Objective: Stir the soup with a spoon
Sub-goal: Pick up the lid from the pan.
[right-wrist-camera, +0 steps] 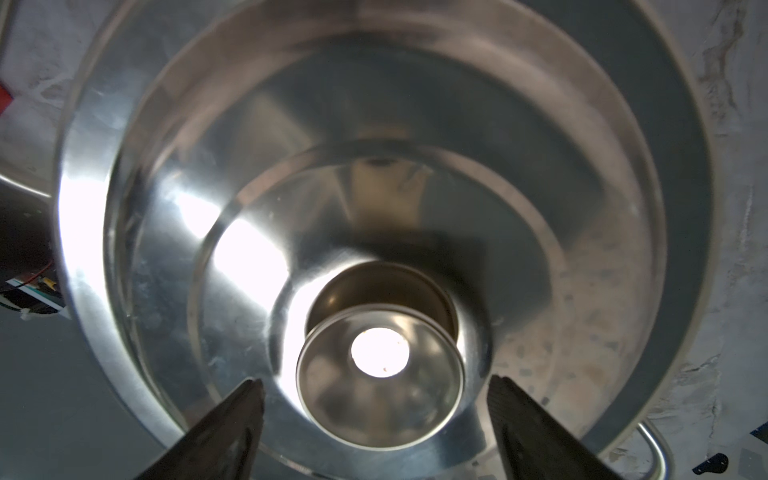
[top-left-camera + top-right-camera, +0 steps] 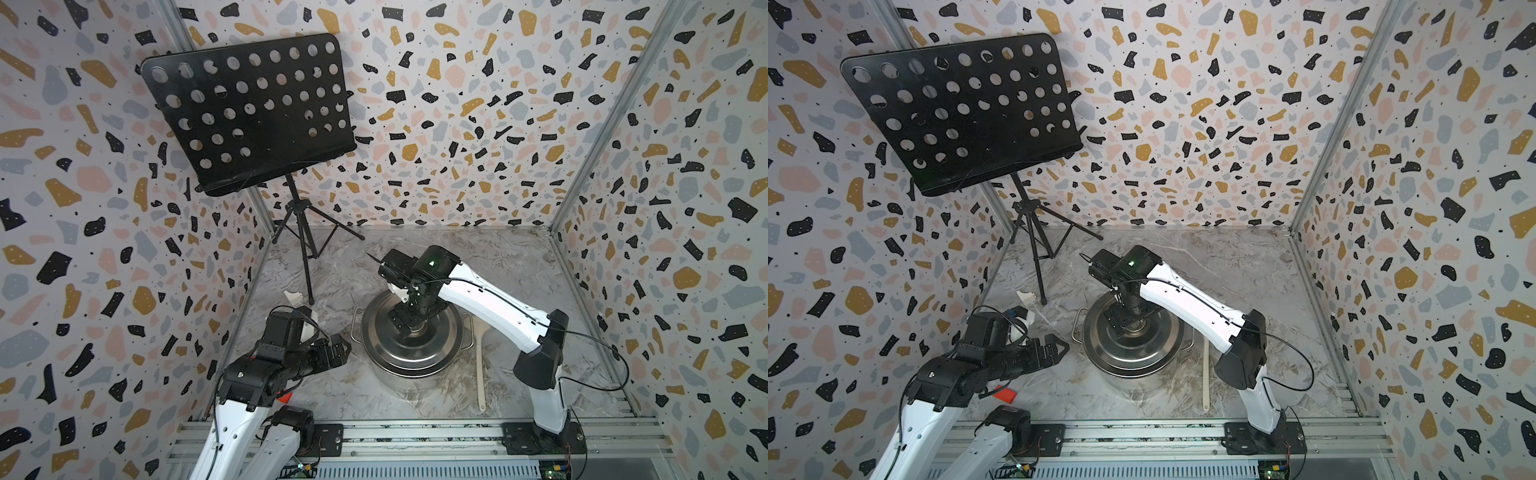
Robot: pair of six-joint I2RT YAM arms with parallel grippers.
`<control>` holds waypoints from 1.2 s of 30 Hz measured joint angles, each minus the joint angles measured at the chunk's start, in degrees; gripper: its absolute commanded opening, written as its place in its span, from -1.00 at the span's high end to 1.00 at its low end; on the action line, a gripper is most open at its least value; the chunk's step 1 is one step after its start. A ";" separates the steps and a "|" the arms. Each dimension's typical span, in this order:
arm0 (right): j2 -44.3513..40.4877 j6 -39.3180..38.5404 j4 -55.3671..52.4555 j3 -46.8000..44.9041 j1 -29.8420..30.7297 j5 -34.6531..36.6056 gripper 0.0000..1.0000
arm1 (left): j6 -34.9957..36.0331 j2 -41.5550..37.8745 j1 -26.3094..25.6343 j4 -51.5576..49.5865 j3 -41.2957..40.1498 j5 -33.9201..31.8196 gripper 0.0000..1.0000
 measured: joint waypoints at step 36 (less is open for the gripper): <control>-0.13 0.63 0.90 -0.22 -0.24 -1.36 0.08 | 0.63 -0.26 -0.70 -0.02 0.00 -0.44 -0.99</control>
